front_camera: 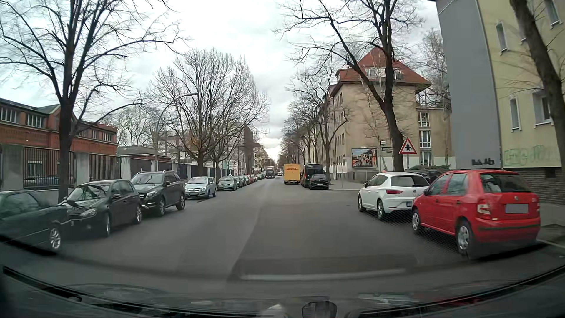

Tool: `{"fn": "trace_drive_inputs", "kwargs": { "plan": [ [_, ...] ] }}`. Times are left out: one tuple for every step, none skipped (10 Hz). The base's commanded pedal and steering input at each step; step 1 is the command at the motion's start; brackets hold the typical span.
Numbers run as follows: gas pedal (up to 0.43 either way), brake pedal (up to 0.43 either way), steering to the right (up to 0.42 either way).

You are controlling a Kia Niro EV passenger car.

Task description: Follow the waypoints while adhering to traffic rules and regulations

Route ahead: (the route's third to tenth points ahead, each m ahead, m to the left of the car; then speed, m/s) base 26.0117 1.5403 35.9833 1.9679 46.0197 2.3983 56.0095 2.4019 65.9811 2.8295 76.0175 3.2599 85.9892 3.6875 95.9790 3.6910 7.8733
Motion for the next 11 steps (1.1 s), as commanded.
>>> {"fn": "trace_drive_inputs", "kwargs": {
  "plan": [
    [0.039, 0.012, -0.018],
    [0.039, 0.012, -0.017],
    [0.039, 0.012, -0.015],
    [0.039, 0.012, -0.013],
    [0.039, 0.012, -0.012],
    [0.039, 0.012, -0.012],
    [0.039, 0.012, -0.012],
    [0.039, 0.012, -0.012],
    [0.039, 0.012, -0.012],
    [0.039, 0.012, -0.012],
    [0.039, 0.012, -0.012]
  ]
}}
